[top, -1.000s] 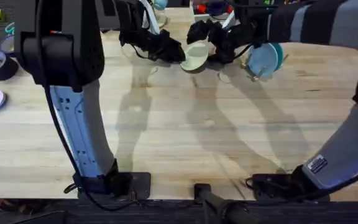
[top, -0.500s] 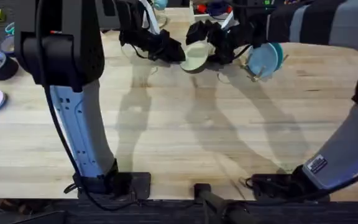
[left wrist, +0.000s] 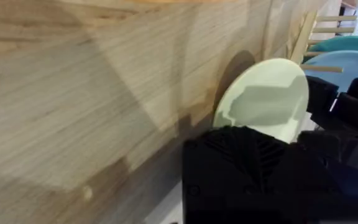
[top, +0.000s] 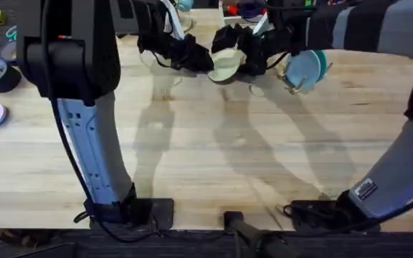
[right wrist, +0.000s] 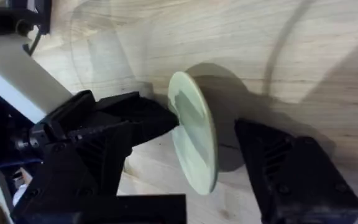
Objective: Pick up the plates from the table one by one and place each into a slot on the dish rack.
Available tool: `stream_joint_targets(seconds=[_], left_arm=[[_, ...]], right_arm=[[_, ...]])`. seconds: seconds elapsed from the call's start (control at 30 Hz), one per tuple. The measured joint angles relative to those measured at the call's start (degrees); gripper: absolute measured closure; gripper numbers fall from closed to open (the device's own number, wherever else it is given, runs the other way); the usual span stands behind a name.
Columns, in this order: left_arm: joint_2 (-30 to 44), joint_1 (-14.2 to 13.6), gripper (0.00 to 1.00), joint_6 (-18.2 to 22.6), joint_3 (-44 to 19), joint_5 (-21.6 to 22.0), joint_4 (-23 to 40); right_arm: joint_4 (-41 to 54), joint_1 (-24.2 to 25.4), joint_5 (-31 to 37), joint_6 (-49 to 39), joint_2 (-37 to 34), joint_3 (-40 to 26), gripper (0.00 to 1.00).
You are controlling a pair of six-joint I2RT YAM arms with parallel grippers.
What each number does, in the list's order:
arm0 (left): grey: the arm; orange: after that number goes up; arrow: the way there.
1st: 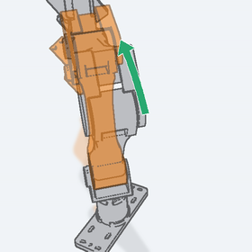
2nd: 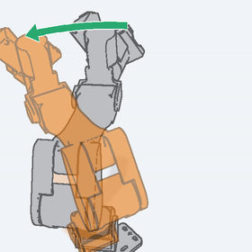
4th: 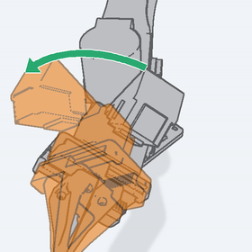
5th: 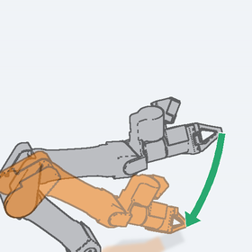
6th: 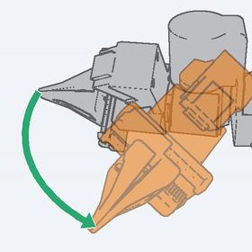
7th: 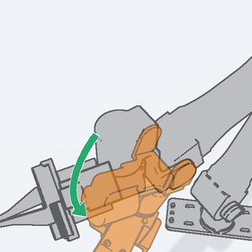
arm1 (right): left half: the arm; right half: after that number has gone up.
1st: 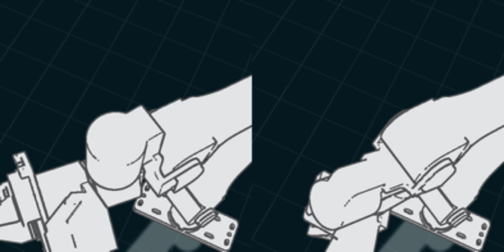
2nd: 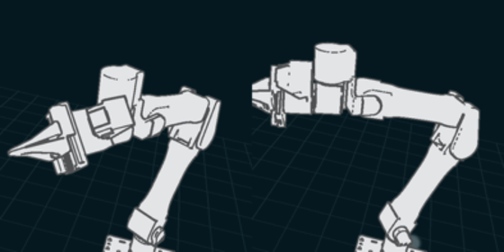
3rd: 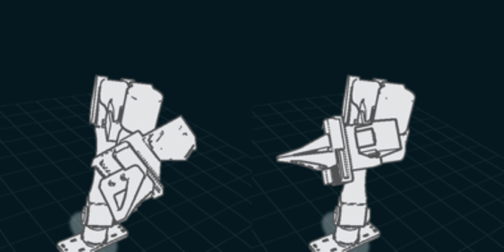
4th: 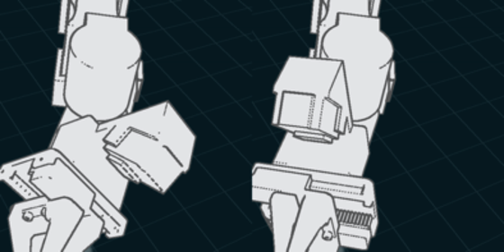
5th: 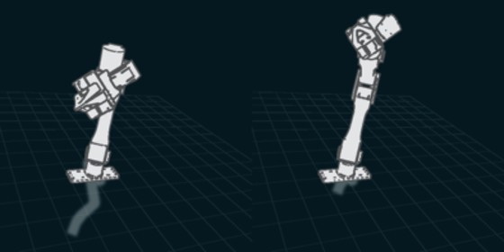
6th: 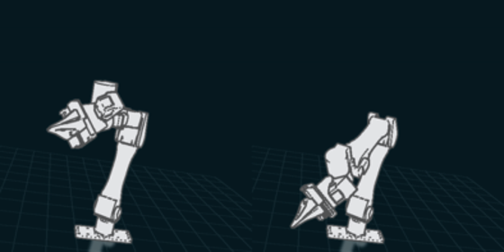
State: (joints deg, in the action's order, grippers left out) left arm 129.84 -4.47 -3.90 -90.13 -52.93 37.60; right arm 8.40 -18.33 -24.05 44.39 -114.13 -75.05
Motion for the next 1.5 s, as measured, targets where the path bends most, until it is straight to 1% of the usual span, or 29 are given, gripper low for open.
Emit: stream_joint_targets(seconds=[0.27,0.3,0.43,0.57,0.6,0.63,0.77,1.2,1.27,1.3,1.33,1.37,1.5], left_arm=[[0.00,0.00,0.960,-0.02,0.00,0.00,0.00],[0.00,0.00,0.960,-0.02,0.00,0.00,0.00],[0.00,0.00,0.961,-0.02,0.00,0.00,0.00],[0.00,0.00,0.961,-0.02,0.00,0.00,0.01],[0.00,0.00,0.961,-0.02,0.00,0.00,0.02],[0.00,0.00,0.961,-0.02,0.00,0.00,0.00],[0.00,0.00,0.961,-0.02,0.00,0.00,-0.04],[0.00,0.00,0.960,-0.04,0.00,0.00,-0.09],[0.00,0.00,0.960,-0.04,0.00,0.00,-0.11],[0.00,0.02,0.960,-0.04,0.00,-0.03,-0.11],[0.00,0.11,0.960,-0.05,-0.05,-0.11,-0.11],[0.00,0.27,0.960,-0.07,-0.17,-0.14,-0.14],[0.07,0.35,0.961,-0.17,-0.24,-0.07,-0.37]], right_arm=[[0.00,-0.04,0.00,0.01,0.01,0.00,0.010],[0.02,-0.04,0.00,0.03,0.00,0.00,0.034],[0.58,-0.26,-0.22,0.19,-0.58,0.00,0.216],[0.86,-0.44,-0.66,0.40,-1.31,0.00,0.530],[0.93,-0.52,-0.72,0.42,-1.48,0.00,0.598],[1.20,-0.59,-0.61,0.45,-1.55,0.00,0.637],[1.41,-0.52,-0.43,0.43,-1.55,0.00,0.697],[1.44,-0.52,-0.15,0.43,-1.55,0.00,0.700],[1.49,-0.52,0.06,0.40,-1.55,0.00,0.754],[1.46,-0.45,0.06,0.38,-1.55,0.00,0.818],[1.10,-0.21,-0.84,0.54,-1.48,0.00,0.906],[0.51,-0.02,-1.61,0.57,-1.16,-0.13,0.948],[0.61,-0.15,-1.60,0.60,-1.11,-0.24,0.953]])
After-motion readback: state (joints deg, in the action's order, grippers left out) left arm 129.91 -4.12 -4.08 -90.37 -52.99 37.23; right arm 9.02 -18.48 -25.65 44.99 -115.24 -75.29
